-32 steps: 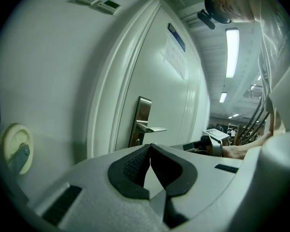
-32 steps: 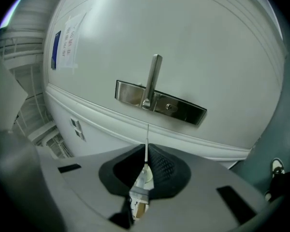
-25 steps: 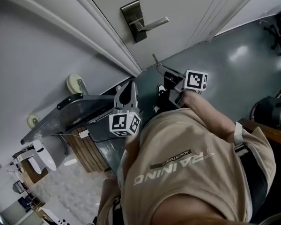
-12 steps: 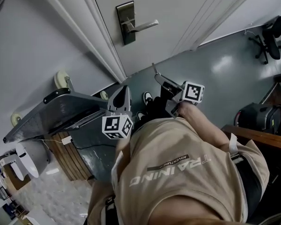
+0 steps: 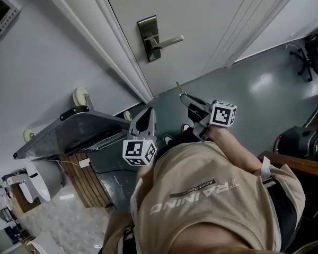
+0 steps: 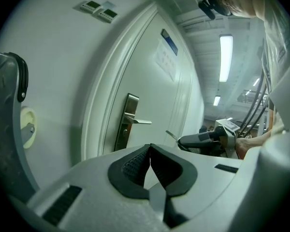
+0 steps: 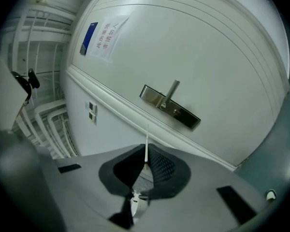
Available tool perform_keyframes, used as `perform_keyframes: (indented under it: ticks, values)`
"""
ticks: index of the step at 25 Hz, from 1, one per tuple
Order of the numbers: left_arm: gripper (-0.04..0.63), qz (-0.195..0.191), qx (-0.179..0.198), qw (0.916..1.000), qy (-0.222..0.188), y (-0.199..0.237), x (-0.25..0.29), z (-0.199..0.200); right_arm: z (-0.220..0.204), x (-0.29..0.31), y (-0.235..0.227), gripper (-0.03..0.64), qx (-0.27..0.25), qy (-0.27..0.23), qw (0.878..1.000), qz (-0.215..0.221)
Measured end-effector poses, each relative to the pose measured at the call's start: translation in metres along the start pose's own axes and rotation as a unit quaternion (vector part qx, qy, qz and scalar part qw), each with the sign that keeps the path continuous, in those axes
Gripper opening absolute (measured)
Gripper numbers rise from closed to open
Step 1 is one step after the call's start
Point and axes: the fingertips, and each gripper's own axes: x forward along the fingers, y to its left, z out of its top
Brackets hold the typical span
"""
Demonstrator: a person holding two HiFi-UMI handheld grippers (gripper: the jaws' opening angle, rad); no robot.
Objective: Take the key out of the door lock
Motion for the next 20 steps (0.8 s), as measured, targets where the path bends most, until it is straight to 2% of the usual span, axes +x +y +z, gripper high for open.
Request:
perform_keyframes:
  ticks: [6, 11, 20]
  values:
    - [0.009, 0.008, 0.006, 0.9999, 0.006, -0.008, 0.006, 0.012, 0.009, -0.011, -0.002, 0.017, -0.028, 0.019, 0.999, -0.004]
    - [0.009, 0.021, 0.037, 0.9989, 0.02, 0.007, 0.003, 0.03, 0.026, -0.009, 0.003, 0.017, -0.061, 0.017, 0.998, -0.001]
    - [0.009, 0.017, 0.04, 0.999, -0.001, -0.008, 0.022, 0.033, 0.044, 0.0, 0.009, 0.017, -0.111, 0.026, 0.993, 0.009]
